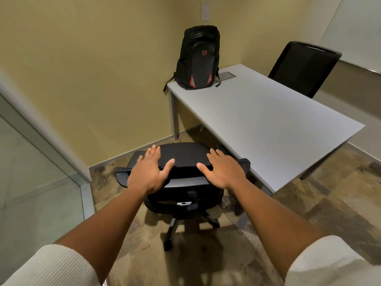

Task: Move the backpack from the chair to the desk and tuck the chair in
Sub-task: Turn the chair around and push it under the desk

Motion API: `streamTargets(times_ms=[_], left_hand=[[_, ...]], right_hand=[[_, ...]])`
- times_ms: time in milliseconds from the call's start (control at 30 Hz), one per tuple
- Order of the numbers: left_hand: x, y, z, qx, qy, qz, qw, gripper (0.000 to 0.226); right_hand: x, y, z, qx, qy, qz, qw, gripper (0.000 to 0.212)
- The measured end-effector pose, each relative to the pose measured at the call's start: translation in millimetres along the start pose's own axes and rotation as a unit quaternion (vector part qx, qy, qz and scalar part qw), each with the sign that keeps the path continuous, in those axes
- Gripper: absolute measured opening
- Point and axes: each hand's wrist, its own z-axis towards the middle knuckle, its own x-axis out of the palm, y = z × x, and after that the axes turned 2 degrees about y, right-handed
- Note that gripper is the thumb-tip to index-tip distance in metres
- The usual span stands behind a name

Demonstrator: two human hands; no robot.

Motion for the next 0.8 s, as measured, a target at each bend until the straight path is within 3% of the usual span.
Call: streamTargets(times_ms=[800], left_hand=[[-34.8, 71.3, 172.8, 0.062, 0.049, -0.01, 0.997, 0.083]], right_hand=[[-23.3, 32.8, 152.6, 0.096, 0.046, 0.02, 0.994, 0.087]])
